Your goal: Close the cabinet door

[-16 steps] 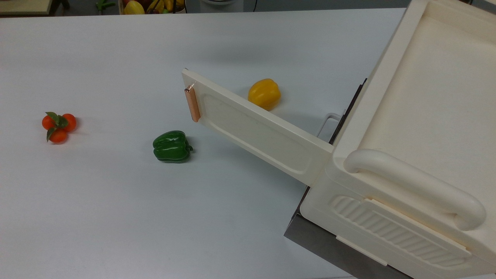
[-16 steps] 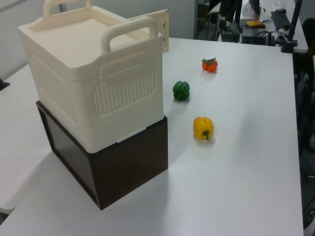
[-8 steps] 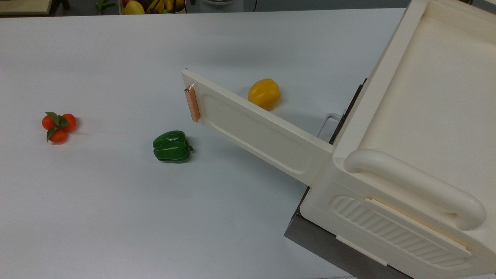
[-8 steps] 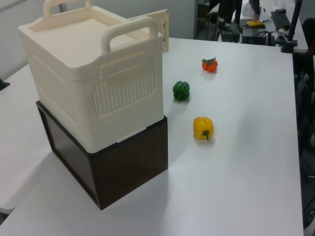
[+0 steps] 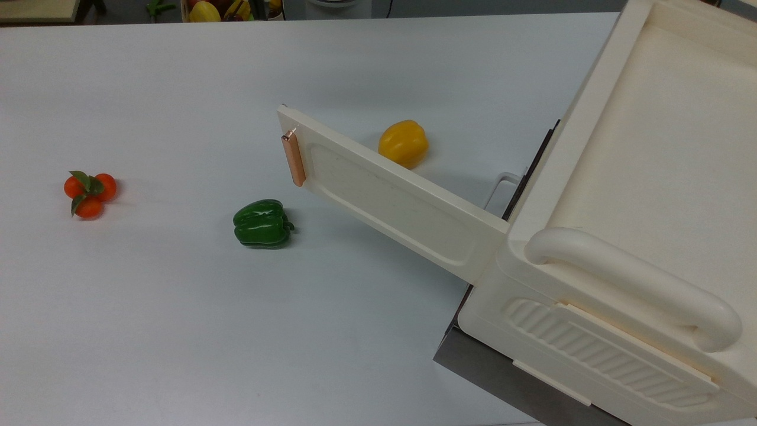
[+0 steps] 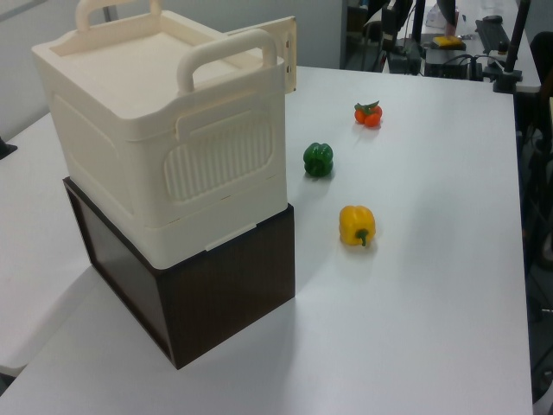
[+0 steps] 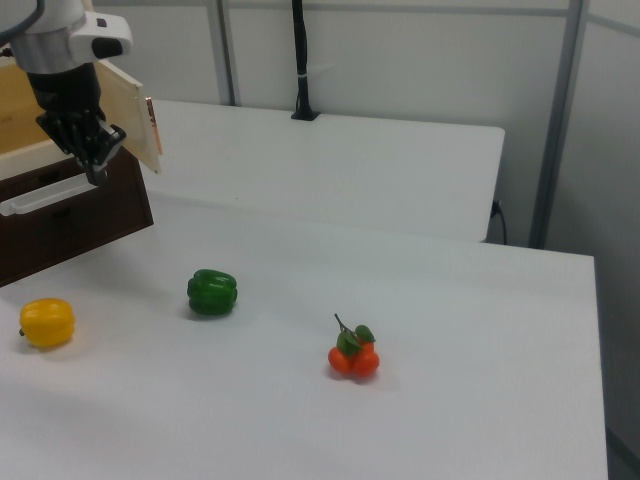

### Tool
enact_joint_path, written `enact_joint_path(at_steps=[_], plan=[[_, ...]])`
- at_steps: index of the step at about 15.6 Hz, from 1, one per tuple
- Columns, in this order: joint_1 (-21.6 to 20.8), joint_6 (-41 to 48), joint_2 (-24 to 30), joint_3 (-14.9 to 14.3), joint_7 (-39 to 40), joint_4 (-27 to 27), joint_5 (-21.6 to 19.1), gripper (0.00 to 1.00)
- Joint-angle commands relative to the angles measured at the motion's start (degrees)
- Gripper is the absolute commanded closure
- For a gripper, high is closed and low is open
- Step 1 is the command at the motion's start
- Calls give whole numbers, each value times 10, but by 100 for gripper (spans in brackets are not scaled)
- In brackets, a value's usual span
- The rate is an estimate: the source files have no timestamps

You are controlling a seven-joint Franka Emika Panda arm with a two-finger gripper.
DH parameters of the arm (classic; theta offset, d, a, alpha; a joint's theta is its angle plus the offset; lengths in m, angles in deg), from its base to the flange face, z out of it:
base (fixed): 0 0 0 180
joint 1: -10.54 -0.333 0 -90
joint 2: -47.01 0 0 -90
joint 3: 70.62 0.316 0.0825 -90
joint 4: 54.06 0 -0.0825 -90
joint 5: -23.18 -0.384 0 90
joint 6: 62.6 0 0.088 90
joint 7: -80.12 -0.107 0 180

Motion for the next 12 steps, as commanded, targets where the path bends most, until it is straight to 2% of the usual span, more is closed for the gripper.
enact_joint_path(at_steps=[1,7,9,12], plan=[[-4,-65,1,-14,6,24,-26,100],[5,-239,-30,-48,-50,24,-156,100],[5,-293,-49,-51,-70,22,-194,100],[5,-395,-77,-51,-105,22,-284,100]])
